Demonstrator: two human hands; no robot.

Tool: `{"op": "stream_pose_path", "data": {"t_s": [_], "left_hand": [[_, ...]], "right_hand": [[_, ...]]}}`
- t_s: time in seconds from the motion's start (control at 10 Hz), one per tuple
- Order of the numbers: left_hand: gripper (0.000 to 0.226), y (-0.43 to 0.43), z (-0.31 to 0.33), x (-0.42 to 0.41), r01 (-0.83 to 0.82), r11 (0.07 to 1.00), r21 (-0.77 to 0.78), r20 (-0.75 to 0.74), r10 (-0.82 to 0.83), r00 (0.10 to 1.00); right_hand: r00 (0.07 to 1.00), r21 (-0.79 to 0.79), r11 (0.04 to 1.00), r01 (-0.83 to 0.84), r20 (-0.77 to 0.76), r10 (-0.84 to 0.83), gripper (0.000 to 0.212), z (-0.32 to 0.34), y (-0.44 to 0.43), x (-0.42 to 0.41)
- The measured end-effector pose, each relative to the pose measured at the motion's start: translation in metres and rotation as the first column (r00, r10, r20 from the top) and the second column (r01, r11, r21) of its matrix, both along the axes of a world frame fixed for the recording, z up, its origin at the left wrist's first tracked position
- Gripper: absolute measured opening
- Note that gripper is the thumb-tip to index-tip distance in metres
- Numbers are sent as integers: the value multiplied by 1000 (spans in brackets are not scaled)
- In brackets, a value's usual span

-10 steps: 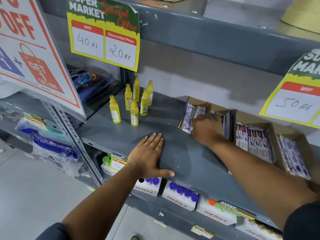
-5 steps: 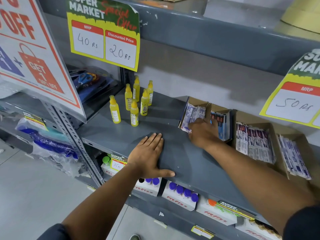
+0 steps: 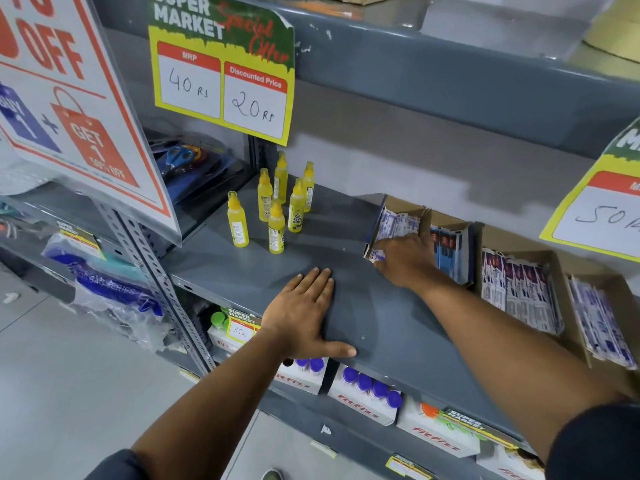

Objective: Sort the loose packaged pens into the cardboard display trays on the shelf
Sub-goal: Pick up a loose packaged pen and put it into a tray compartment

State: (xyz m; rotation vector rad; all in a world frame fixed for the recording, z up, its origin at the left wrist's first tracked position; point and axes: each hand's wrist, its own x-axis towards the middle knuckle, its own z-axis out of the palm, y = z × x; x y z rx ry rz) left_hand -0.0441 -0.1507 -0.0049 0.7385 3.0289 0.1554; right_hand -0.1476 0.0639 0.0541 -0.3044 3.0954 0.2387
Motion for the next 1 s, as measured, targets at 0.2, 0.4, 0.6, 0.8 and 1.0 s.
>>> {"op": "stream_pose_path", "data": {"t_s": [0.2, 0.4, 0.6, 0.8, 1.0], "left_hand": [[127, 0, 1, 0, 1, 1000, 7, -7, -1, 1000], [127, 0, 1, 0, 3, 1000, 5, -9, -3, 1000], [127, 0, -2, -1, -3, 1000, 15, -15, 3, 1000], [128, 0, -2, 0, -2, 1000, 18, -14, 3, 1000], [128, 0, -2, -1, -3, 1000, 16, -9, 3, 1000]], "right_hand": [[1000, -11, 1000, -8, 10, 8, 33, -4, 1, -3], [997, 54, 998, -34, 65, 30, 44, 1, -1, -3], [990, 125, 990, -72, 129, 56, 41, 13, -9, 0], [995, 96, 993, -62, 77, 55, 32, 13, -9, 1], [997, 41, 997, -62, 42, 61, 34, 5, -8, 0]]}}
